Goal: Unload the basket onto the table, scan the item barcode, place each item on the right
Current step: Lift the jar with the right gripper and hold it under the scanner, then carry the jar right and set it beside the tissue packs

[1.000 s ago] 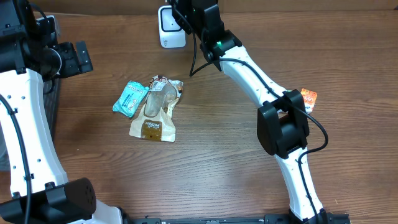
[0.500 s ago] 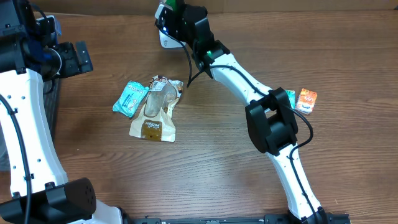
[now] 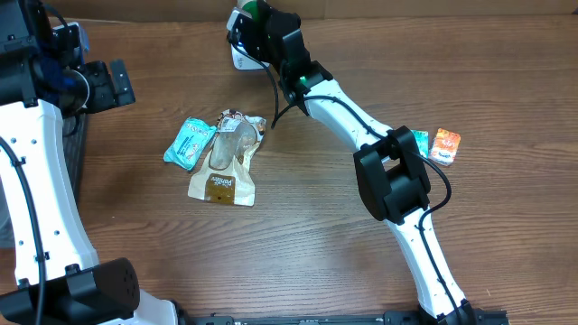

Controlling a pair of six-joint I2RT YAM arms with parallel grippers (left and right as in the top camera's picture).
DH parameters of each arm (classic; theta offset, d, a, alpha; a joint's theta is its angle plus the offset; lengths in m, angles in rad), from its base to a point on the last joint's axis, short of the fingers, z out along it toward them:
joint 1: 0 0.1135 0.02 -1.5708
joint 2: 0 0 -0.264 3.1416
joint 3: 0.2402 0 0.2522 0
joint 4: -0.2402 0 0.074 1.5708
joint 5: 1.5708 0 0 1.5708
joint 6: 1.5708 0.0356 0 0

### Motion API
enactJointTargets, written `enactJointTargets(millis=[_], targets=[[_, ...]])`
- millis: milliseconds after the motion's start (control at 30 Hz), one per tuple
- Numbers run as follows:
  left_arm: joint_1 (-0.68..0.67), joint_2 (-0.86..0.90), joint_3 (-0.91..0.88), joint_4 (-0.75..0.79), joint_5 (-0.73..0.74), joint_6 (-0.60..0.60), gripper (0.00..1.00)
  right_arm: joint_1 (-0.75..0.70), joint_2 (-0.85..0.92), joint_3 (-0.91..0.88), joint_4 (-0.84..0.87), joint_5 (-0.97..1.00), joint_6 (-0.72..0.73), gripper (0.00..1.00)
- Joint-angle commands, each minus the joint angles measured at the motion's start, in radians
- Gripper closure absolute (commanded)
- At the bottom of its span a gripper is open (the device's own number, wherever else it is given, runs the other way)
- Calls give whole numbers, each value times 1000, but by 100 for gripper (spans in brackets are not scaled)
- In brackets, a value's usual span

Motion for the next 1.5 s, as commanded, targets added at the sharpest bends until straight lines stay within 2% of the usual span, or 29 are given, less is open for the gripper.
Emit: enactJointTargets(millis=[0,133,300,500,633,667,967,1133,1333,1467], targets=[[-7,-2,11,1,6,-7,0,0,-48,6,-11,16,122,72],[-7,-2,11,1,6,-7,1,0,-103,6,-63,16,248,71],[-8,-2,11,1,6,-7,0,5,-214,6,-242,-10,438,71],[-8,-2,11,1,6,-7,0,2,-368,6,-531,-174,681,69],[-8,-2,11,1,6,-7,0,-17,-428,6,-775,-339,698,71],[-8,-2,11,1,6,-7,0,-29,-431,6,-882,-356,698,71],[-8,-2,11,1,6,-7,1,-97,-399,4,-1326,-289,690,67],[-8,-2,11,1,6,-7,1,-158,-349,-55,-1423,-267,690,66],[-8,-2,11,1,6,-7,0,-275,-315,-159,-1370,-257,770,67],[-8,-2,11,1,6,-7,0,-358,-315,-204,-1323,-171,842,72]])
